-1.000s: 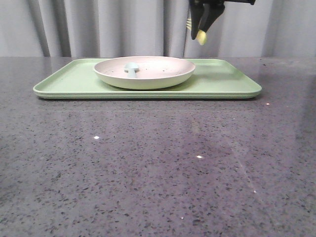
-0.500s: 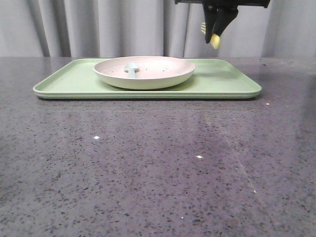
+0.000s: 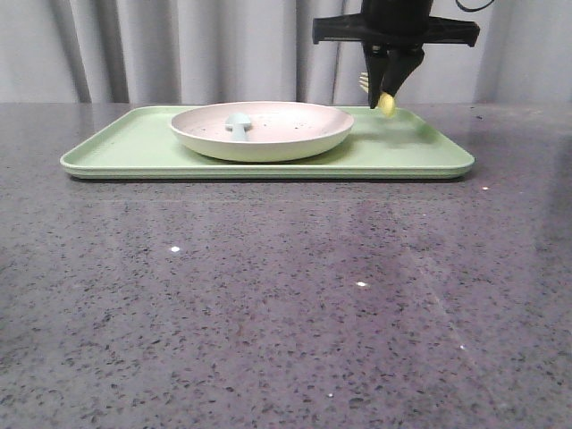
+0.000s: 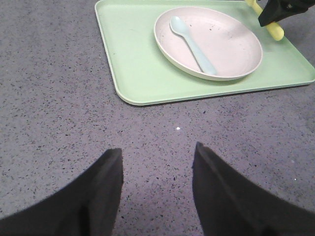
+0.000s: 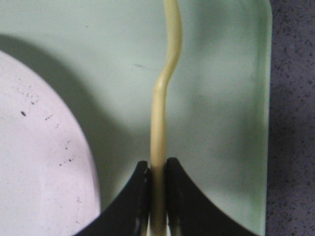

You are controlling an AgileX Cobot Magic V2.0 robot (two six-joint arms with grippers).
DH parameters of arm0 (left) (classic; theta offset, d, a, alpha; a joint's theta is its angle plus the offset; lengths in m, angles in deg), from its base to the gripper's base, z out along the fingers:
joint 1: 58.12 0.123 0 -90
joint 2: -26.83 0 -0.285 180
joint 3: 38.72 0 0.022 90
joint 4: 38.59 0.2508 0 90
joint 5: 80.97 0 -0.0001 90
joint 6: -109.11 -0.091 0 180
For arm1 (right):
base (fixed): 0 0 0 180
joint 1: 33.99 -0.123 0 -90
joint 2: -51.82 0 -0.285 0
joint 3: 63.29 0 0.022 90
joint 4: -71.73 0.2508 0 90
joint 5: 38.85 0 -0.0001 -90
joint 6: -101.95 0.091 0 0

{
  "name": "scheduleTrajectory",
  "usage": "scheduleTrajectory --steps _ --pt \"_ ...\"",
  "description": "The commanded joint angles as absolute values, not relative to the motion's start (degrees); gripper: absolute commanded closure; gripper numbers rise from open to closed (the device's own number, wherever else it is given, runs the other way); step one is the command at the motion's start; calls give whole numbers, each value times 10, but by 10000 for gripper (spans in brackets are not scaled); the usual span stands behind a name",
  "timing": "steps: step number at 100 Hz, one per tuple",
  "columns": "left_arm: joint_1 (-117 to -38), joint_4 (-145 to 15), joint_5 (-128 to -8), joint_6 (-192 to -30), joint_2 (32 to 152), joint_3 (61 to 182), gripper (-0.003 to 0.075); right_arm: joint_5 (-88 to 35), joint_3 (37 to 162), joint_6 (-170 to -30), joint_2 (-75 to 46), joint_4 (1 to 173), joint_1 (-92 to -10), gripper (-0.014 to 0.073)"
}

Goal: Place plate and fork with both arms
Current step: 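Lower the fork onto the tray and open the right gripper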

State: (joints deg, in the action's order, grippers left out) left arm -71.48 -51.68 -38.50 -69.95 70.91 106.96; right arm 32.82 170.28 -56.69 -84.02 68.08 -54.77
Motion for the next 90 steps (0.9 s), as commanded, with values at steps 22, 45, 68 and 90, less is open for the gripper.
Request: scheduleTrajectory --steps 22,45,68,90 --pt "-714 -528 -427 -694 709 1084 387 383 1718 -576 -804 676 -542 248" --pt "-714 -528 -426 -694 709 1084 387 383 1718 -576 -801 676 -542 244" --pt "-714 -528 -428 -694 709 1084 387 384 1717 -577 -784 682 -542 244" --pt "-714 -528 -435 -694 709 1084 387 383 1631 -596 -734 684 -542 244"
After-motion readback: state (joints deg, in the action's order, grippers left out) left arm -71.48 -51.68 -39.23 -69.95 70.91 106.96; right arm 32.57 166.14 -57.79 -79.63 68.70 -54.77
